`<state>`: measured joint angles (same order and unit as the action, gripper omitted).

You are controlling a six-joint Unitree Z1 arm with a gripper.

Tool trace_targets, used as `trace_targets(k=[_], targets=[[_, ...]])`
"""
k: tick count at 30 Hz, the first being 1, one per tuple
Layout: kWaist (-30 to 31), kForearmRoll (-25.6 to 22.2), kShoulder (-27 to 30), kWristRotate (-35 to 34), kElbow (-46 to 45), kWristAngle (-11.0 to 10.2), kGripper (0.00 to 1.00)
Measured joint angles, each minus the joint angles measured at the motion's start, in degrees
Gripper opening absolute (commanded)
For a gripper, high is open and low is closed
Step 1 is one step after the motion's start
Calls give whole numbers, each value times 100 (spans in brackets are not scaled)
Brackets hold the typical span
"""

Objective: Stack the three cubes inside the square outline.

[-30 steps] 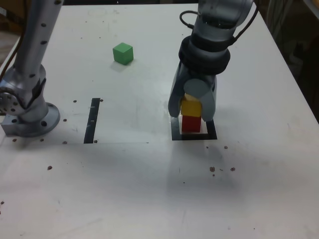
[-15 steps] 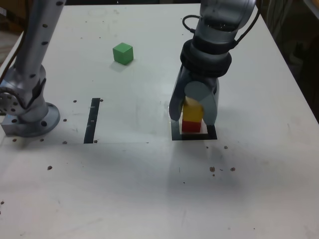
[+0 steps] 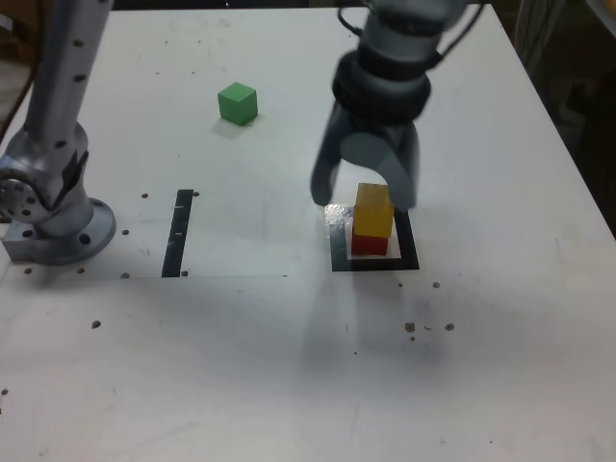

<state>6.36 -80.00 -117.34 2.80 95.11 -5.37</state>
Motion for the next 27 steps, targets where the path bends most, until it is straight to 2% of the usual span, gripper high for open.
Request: trace_targets(k=[3,7,11,17,19,27], targets=[[-170,-73,366,-6,-223,-65,99],[-790,-166,941,228,-834,-181,99],[-1558,-163,1527,718,-1395,-446,99],[-2691,-32,2340,1407,-1562,-759,99],[-3060,46,2264,1637,-1503,-800,99],[-4582,535,1048,3135,-1043,-1072,99]])
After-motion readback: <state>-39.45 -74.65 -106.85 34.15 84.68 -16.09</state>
